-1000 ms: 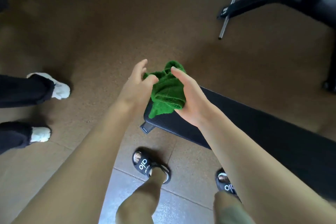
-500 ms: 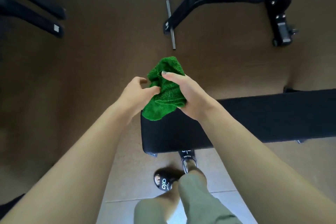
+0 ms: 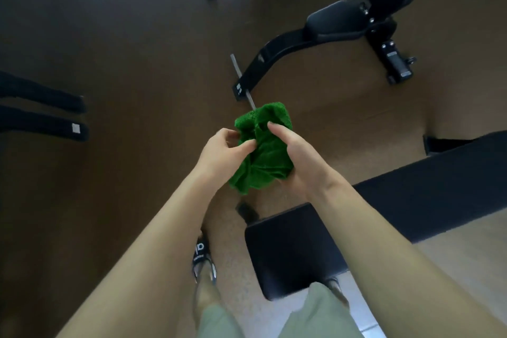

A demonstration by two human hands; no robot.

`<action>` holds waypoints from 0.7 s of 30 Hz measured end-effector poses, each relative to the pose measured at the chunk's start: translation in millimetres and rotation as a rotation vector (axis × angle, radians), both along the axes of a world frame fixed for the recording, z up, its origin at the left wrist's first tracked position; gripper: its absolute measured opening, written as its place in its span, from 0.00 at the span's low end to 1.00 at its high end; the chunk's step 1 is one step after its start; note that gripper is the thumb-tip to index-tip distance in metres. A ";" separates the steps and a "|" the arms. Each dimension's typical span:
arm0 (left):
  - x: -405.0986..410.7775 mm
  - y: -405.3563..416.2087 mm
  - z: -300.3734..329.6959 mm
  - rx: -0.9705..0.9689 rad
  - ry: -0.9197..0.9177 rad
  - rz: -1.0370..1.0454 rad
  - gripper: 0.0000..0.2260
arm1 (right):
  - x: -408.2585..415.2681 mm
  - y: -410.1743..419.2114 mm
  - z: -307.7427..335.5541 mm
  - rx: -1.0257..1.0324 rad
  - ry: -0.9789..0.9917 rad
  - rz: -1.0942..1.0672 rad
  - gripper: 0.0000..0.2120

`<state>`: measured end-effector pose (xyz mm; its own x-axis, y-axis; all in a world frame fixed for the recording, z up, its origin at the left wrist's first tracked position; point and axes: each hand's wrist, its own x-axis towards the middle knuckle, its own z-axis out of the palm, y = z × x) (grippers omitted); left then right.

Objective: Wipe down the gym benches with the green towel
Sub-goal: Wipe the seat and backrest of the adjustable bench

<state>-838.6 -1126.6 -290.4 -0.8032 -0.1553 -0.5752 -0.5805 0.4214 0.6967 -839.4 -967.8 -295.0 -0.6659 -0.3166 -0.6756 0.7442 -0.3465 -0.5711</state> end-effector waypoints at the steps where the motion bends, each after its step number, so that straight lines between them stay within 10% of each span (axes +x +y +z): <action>1: -13.0 -13.3 -2.0 0.007 -0.001 -0.044 0.20 | -7.5 -14.8 2.3 0.012 0.005 -0.033 0.18; 21: -206.6 -122.9 9.6 -0.049 -0.063 -0.646 0.29 | -110.8 -137.8 1.2 -0.001 -0.096 -0.618 0.20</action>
<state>-1045.2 -1249.4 -280.8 -0.7086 0.3203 -0.6287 -0.2389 0.7295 0.6409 -950.2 -1105.6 -293.9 -0.6625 0.1068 -0.7414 0.4544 -0.7296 -0.5111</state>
